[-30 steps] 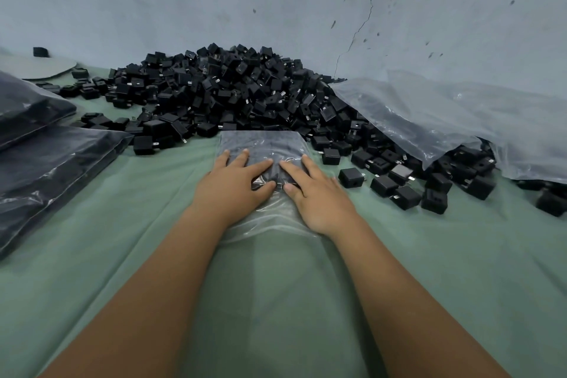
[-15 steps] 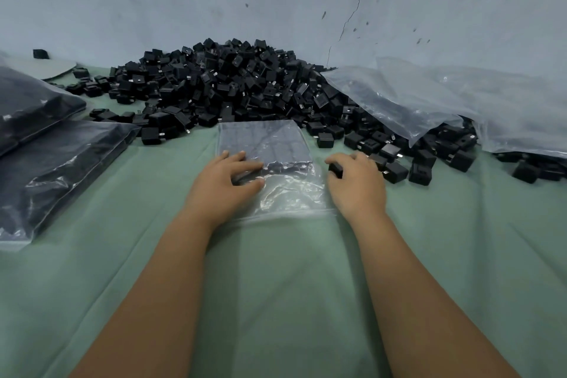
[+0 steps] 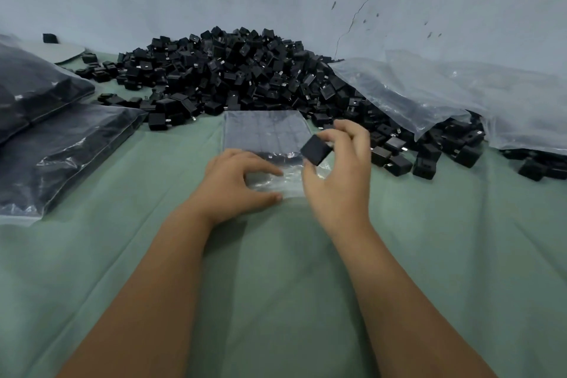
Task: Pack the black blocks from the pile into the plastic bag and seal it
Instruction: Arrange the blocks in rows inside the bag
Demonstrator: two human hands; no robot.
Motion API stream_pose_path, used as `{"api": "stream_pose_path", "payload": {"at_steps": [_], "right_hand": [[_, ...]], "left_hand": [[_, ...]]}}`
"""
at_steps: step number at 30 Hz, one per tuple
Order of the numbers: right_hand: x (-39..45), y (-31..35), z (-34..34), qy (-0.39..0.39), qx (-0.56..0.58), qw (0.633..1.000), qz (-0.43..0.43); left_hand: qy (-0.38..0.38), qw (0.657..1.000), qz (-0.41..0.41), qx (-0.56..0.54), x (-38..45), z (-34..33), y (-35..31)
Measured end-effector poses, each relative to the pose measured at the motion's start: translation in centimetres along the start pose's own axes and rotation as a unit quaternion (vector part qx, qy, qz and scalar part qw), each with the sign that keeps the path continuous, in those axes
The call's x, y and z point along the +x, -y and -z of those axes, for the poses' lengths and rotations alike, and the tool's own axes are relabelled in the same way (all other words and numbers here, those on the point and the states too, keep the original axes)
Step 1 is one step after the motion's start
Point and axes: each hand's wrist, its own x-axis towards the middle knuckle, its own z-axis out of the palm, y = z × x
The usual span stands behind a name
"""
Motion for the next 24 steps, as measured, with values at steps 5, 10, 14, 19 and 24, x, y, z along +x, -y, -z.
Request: {"api": "stream_pose_path", "payload": {"at_steps": [5, 10, 14, 19, 24], "right_hand": [[-1.7, 2.4, -0.5, 0.128, 0.052, 0.988, 0.075], [-2.2, 2.5, -0.5, 0.188, -0.016, 0.977, 0.102], [-1.6, 2.2, -0.1, 0.099, 0.0, 0.988, 0.116], [-1.5, 1.4, -0.3, 0.16, -0.05, 0.984, 0.058], [-1.5, 1.8, -0.5, 0.15, -0.092, 0.98, 0.097]], "left_hand": [[-0.02, 0.975, 0.068, -0.211, -0.2, 0.5, -0.6], [-0.024, 0.956, 0.098, -0.274, -0.2, 0.8, -0.6], [-0.01, 0.957, 0.112, -0.267, 0.0, 0.7, -0.3], [-0.021, 0.955, 0.131, -0.265, -0.1, 0.5, -0.2], [-0.048, 0.931, 0.138, -0.335, 0.1, 0.7, 0.0]]}}
